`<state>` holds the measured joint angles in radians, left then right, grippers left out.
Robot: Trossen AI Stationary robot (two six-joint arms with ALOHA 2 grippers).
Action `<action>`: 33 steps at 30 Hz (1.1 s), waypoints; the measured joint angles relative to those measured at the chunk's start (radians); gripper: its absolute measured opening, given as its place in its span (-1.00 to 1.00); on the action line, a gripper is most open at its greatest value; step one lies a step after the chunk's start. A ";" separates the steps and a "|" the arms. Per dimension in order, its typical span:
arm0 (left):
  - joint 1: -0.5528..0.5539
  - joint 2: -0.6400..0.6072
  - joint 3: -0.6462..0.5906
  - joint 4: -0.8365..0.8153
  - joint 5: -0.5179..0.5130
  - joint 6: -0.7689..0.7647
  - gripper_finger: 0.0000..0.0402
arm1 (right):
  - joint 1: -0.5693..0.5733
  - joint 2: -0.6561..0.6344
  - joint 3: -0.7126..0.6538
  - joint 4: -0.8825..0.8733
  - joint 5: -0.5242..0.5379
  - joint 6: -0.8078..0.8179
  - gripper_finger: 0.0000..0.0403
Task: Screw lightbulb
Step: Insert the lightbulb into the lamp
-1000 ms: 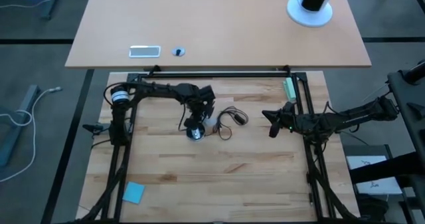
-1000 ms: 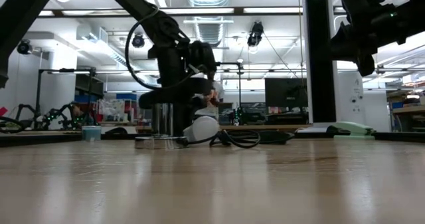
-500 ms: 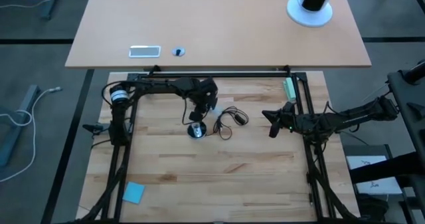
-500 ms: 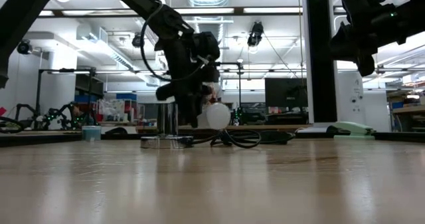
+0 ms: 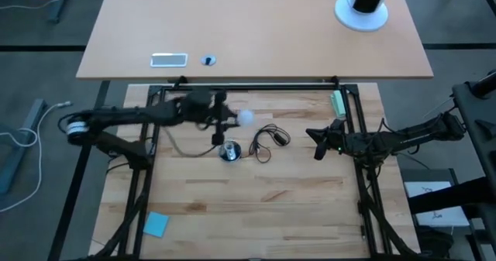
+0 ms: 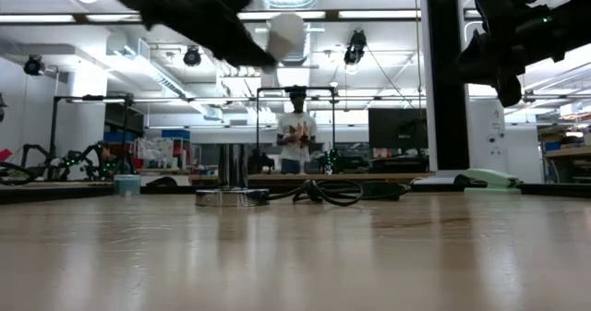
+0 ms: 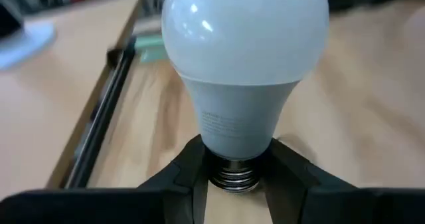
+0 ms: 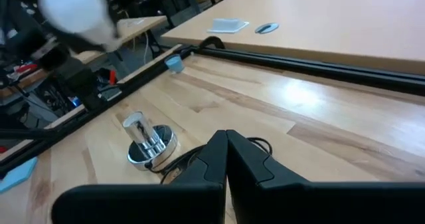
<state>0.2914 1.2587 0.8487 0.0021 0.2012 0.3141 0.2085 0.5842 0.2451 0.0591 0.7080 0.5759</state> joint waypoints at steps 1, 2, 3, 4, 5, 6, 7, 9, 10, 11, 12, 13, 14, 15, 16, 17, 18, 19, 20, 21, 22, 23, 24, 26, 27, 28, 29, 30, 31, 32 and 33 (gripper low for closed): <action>-0.020 -0.034 -0.046 0.054 -0.005 -0.024 -0.51 | 0.000 0.000 0.000 0.004 0.000 -0.001 -1.00; -0.038 -0.066 -0.096 0.114 -0.022 -0.053 -0.51 | 0.000 0.000 0.000 0.008 0.001 -0.002 -1.00; -0.056 -0.091 -0.145 0.174 -0.041 -0.080 -0.51 | 0.000 0.000 0.000 0.009 0.001 -0.002 -1.00; -0.075 -0.114 -0.196 0.242 -0.064 -0.109 -0.51 | 0.000 0.000 0.000 0.010 0.001 -0.003 -1.00; -0.092 -0.132 -0.245 0.311 -0.094 -0.136 -0.51 | 0.000 0.000 0.000 0.011 0.001 -0.003 -1.00; -0.108 -0.145 -0.291 0.373 -0.134 -0.159 -0.51 | 0.000 0.000 0.000 0.011 0.001 -0.004 -1.00; -0.124 -0.157 -0.334 0.424 -0.179 -0.178 -0.51 | 0.000 0.000 0.000 0.013 0.001 -0.005 -1.00; -0.147 -0.171 -0.406 0.494 -0.268 -0.212 -0.51 | 0.000 0.000 0.000 0.018 0.001 -0.005 -1.00; -0.157 -0.173 -0.436 0.524 -0.305 -0.224 -0.51 | 0.000 0.000 0.000 0.025 0.001 -0.005 -1.00; -0.166 -0.173 -0.462 0.552 -0.326 -0.232 -0.51 | 0.000 0.000 0.000 0.028 0.001 -0.006 -1.00; -0.174 -0.173 -0.482 0.575 -0.341 -0.239 -0.51 | 0.000 0.000 0.000 0.028 0.001 -0.006 -1.00; -0.181 -0.170 -0.497 0.595 -0.348 -0.245 -0.51 | 0.000 0.000 0.000 0.029 0.001 -0.006 -1.00; -0.186 -0.163 -0.508 0.615 -0.350 -0.246 -0.51 | 0.000 0.000 0.000 0.028 0.001 -0.006 -1.00; -0.189 -0.158 -0.521 0.625 -0.349 -0.246 -0.51 | 0.000 0.000 0.000 0.028 0.001 -0.006 -1.00; -0.192 -0.149 -0.537 0.632 -0.350 -0.248 -0.51 | 0.000 0.000 0.000 0.028 0.001 -0.006 -1.00; -0.195 -0.131 -0.549 0.648 -0.351 -0.257 -0.51 | 0.000 0.001 0.000 0.029 0.001 -0.006 -1.00; -0.200 -0.109 -0.563 0.678 -0.352 -0.268 -0.51 | 0.000 0.004 0.000 0.031 0.001 -0.006 -1.00; -0.207 -0.088 -0.579 0.719 -0.353 -0.278 -0.51 | 0.000 0.007 0.000 0.032 0.001 -0.006 -1.00; -0.216 -0.067 -0.595 0.779 -0.353 -0.281 -0.51 | 0.000 0.010 0.000 0.036 0.001 -0.005 -1.00; -0.225 -0.046 -0.609 0.841 -0.353 -0.278 -0.51 | 0.000 0.014 0.000 0.038 0.000 -0.004 -1.00; -0.231 -0.025 -0.621 0.902 -0.352 -0.270 -0.51 | 0.000 0.017 -0.001 0.039 0.000 -0.004 -1.00; -0.236 -0.005 -0.631 0.955 -0.351 -0.263 -0.51 | 0.000 0.024 -0.001 0.048 0.000 -0.005 -1.00; -0.240 0.013 -0.637 0.998 -0.350 -0.260 -0.51 | 0.001 0.032 -0.001 0.057 0.000 -0.005 -1.00; -0.254 0.042 -0.639 1.064 -0.348 -0.238 -0.51 | 0.001 0.056 -0.002 0.094 0.000 -0.010 -1.00; -0.261 0.050 -0.637 1.088 -0.336 -0.221 -0.51 | 0.001 0.071 -0.002 0.113 -0.002 -0.020 -1.00; -0.267 0.057 -0.632 1.094 -0.320 -0.202 -0.51 | 0.001 0.090 -0.003 0.135 -0.002 -0.035 -1.00; -0.272 0.064 -0.622 1.091 -0.298 -0.187 -0.51 | 0.001 0.109 -0.003 0.161 -0.002 -0.055 -1.00; -0.273 0.070 -0.613 1.082 -0.274 -0.175 -0.51 | 0.001 0.127 -0.003 0.189 -0.002 -0.078 -1.00; -0.274 0.077 -0.607 1.074 -0.254 -0.171 -0.51 | 0.001 0.147 -0.003 0.215 -0.002 -0.096 -1.00; -0.274 0.083 -0.600 1.064 -0.233 -0.169 -0.51 | 0.001 0.166 -0.003 0.244 -0.002 -0.113 -1.00; -0.274 0.087 -0.593 1.053 -0.217 -0.172 -0.51 | 0.001 0.186 -0.003 0.277 -0.002 -0.129 -1.00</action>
<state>0.0177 1.3459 0.2553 1.0556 -0.0160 0.1421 0.2092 0.7703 0.2420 0.3365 0.7055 0.4471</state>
